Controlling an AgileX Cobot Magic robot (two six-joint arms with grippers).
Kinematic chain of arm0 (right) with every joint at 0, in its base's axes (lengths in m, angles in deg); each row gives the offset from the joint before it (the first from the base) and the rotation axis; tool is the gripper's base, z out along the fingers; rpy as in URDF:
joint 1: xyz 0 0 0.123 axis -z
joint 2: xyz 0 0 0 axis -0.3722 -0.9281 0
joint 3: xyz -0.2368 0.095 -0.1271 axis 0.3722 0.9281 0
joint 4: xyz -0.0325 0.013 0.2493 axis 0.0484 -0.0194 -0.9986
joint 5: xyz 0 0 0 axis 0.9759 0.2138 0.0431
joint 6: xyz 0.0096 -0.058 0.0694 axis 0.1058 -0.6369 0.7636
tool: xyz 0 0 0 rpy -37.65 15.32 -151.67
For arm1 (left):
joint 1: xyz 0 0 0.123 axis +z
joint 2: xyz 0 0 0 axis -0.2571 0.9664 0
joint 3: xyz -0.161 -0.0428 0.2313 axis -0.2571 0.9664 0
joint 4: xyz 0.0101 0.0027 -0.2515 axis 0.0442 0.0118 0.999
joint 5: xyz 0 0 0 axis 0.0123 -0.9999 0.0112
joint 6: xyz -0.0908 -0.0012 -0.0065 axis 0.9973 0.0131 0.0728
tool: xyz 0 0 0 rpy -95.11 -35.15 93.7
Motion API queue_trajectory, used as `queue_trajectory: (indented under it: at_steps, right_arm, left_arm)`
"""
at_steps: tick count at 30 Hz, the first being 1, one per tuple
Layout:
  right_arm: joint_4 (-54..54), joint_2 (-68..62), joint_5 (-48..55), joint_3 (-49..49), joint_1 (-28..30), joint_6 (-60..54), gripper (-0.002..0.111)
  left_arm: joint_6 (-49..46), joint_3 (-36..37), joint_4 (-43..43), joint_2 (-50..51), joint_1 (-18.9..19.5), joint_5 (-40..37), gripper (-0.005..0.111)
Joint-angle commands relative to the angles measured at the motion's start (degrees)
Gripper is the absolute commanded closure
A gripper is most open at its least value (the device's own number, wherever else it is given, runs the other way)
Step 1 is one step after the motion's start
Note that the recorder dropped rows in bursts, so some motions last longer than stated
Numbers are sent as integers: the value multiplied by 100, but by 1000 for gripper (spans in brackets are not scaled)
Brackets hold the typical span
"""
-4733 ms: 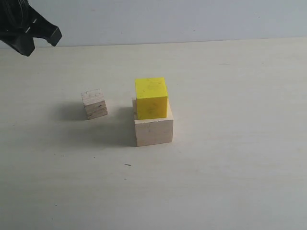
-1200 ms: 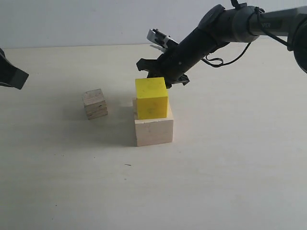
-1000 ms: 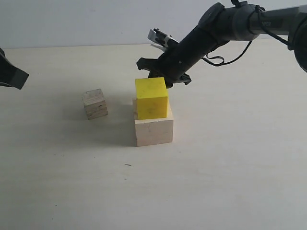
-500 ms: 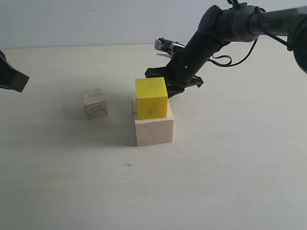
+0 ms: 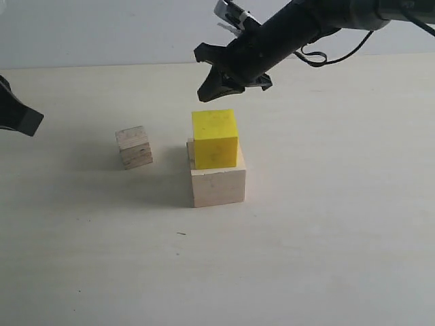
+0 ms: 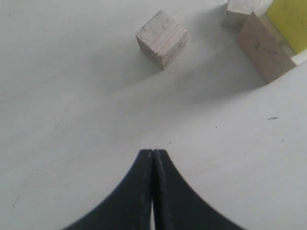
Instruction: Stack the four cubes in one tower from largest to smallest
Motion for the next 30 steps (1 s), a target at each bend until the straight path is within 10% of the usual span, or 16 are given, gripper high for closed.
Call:
queue_trajectory:
  at_steps: [1, 30]
  right_arm:
    - [-425, -164, 50, 8, -146, -302, 108]
    - [817, -654, -306, 8, -265, 513, 108]
  left_arm:
    - [-27, 21, 43, -37, -2, 65, 107]
    - [-27, 21, 43, -37, -2, 65, 107]
